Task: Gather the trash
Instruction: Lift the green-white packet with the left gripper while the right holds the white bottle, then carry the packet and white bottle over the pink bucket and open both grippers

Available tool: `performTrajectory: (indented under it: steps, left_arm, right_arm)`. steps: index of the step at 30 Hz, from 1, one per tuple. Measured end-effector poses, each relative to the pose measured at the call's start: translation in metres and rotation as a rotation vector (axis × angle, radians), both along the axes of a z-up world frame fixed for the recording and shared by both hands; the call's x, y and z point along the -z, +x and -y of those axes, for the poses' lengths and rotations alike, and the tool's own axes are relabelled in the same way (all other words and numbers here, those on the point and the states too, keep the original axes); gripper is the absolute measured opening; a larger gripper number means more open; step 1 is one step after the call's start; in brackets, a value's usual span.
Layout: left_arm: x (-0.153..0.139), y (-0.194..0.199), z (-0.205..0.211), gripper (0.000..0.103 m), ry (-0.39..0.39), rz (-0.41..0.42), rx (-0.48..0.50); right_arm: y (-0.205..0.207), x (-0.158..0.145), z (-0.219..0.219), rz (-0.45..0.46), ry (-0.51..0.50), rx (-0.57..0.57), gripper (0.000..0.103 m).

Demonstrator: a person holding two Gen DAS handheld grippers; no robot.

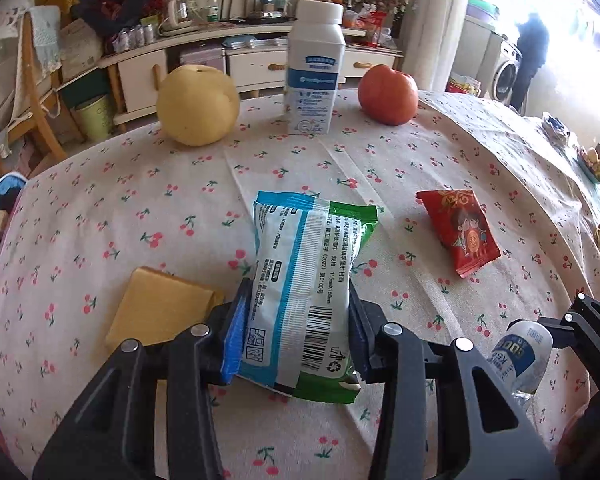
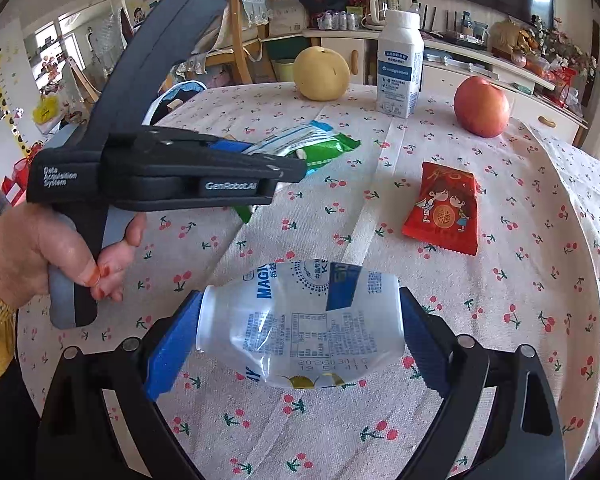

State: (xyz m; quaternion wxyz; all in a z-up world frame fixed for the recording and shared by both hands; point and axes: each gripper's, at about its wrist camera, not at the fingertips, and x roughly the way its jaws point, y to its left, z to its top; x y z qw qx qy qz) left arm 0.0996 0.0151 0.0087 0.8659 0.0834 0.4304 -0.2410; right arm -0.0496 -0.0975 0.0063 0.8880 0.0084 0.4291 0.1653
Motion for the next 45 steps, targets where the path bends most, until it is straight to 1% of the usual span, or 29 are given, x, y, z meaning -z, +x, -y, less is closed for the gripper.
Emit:
performTrajectory:
  steps: [5, 9, 16, 19, 24, 28, 38, 42, 45]
  left_arm:
    - [-0.007, -0.018, -0.030, 0.041, -0.039, 0.003, -0.091]
    - [-0.012, -0.037, -0.056, 0.041, -0.039, 0.021, -0.164]
    - [-0.028, -0.066, -0.094, 0.040, -0.116, 0.034, -0.261]
    - [-0.039, -0.077, -0.110, 0.040, -0.131, 0.056, -0.312]
    - [-0.057, -0.094, -0.136, 0.040, -0.169, 0.097, -0.388]
    - [-0.067, -0.104, -0.157, 0.040, -0.204, 0.120, -0.441]
    - [-0.080, -0.115, -0.208, 0.040, -0.255, 0.163, -0.551]
    - [-0.087, -0.120, -0.231, 0.040, -0.271, 0.187, -0.613]
    - [-0.090, -0.123, -0.255, 0.040, -0.290, 0.193, -0.670]
  right_arm:
    - [0.000, -0.002, 0.004, -0.001, 0.039, 0.010, 0.092]
    - [-0.001, -0.005, 0.004, 0.012, 0.063, 0.008, 0.092]
    - [-0.005, -0.006, -0.003, 0.022, 0.097, -0.009, 0.092]
    - [-0.006, -0.007, -0.009, 0.031, 0.108, -0.024, 0.092]
    - [-0.008, -0.007, -0.017, 0.015, 0.141, -0.039, 0.092]
    - [-0.011, -0.012, -0.026, 0.022, 0.144, -0.051, 0.092]
    - [-0.016, -0.037, -0.060, 0.077, 0.136, -0.086, 0.092]
    - [-0.016, -0.053, -0.084, 0.098, 0.155, -0.121, 0.092]
    - [-0.014, -0.064, -0.111, 0.108, 0.172, -0.161, 0.092]
